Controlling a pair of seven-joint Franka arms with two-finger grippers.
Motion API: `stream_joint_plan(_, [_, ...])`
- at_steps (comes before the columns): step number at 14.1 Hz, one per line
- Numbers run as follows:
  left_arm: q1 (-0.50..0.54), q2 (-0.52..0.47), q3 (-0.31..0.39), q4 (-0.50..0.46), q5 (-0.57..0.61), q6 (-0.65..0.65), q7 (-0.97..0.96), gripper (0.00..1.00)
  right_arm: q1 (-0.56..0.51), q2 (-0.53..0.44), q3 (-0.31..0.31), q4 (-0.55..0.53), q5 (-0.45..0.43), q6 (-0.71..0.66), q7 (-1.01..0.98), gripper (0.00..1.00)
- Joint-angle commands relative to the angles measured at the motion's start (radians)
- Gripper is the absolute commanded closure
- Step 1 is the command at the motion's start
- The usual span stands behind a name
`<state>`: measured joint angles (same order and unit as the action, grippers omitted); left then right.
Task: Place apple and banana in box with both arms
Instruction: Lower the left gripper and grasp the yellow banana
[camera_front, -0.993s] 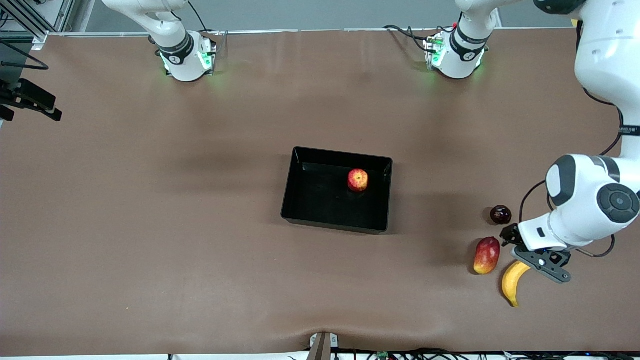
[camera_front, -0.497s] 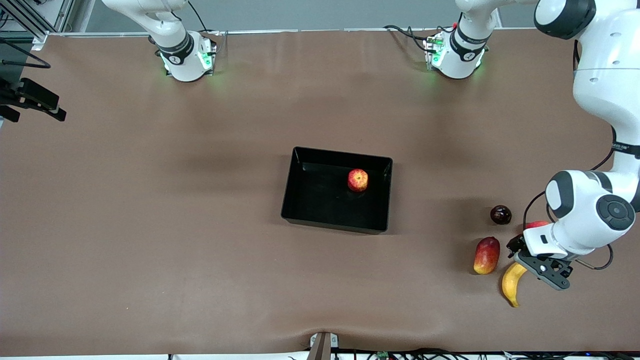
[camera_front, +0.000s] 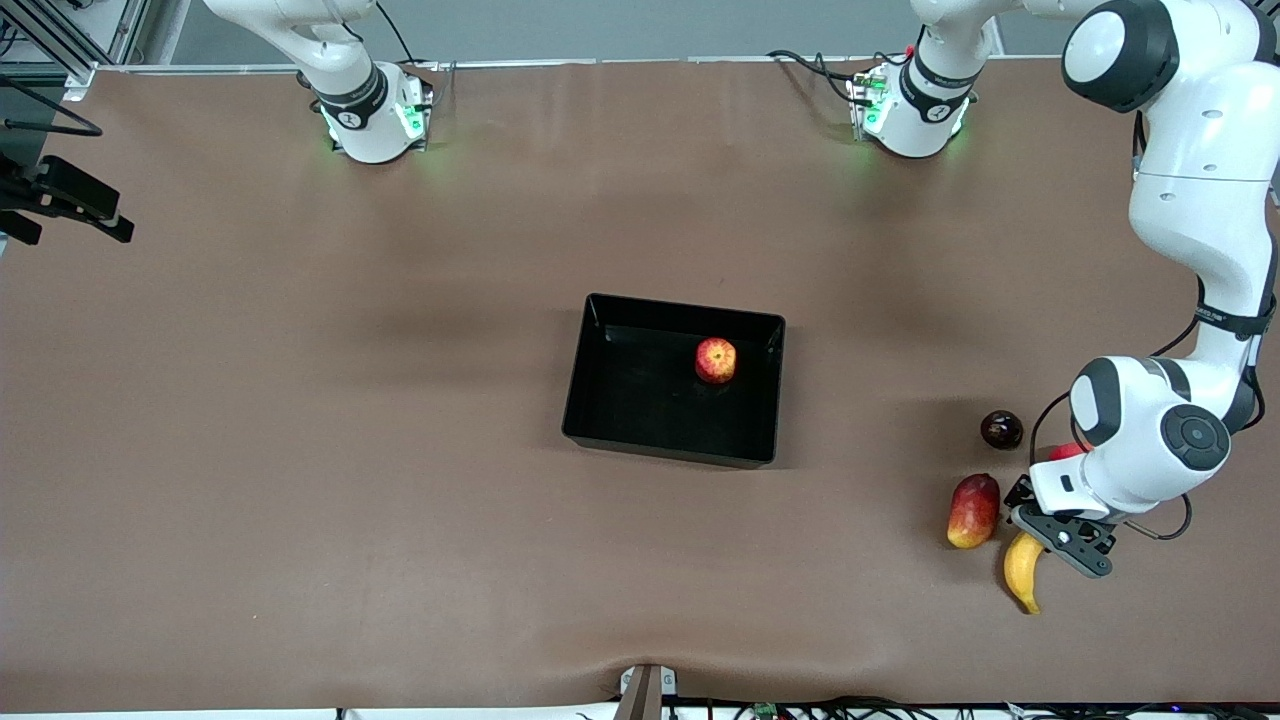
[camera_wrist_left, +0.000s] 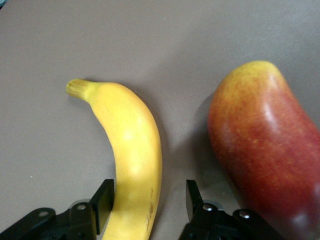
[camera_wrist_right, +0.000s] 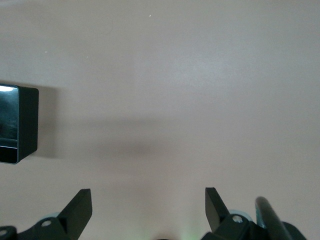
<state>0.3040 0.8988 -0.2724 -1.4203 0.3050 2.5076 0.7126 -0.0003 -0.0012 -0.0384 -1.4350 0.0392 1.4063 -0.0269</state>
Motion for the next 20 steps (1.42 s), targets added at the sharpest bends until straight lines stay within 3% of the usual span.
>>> stream_joint_plan(1, [0.0,0.028,0.013,0.021,-0.006,0.049,0.073,0.66,-0.009,-0.006,0.003,-0.001,0.018,0.002,-0.002,0.0])
stream_joint_plan(3, [0.0,0.025,0.013,0.024,-0.006,0.063,0.099,0.98,-0.007,-0.005,0.003,-0.001,0.018,0.0,-0.002,0.0])
stream_joint_plan(7, [0.01,-0.014,-0.005,0.055,-0.014,0.062,0.296,1.0,-0.01,-0.003,0.003,-0.002,0.018,0.002,-0.002,0.0])
stream_joint_plan(10, [0.02,-0.104,-0.051,0.053,-0.027,0.016,0.303,1.0,-0.012,-0.003,0.002,-0.002,0.019,0.002,-0.002,0.0])
stream_joint_plan(20, [-0.106,-0.357,-0.077,0.029,-0.073,-0.481,-0.198,1.0,-0.02,-0.002,-0.001,-0.002,0.018,0.002,-0.004,0.0])
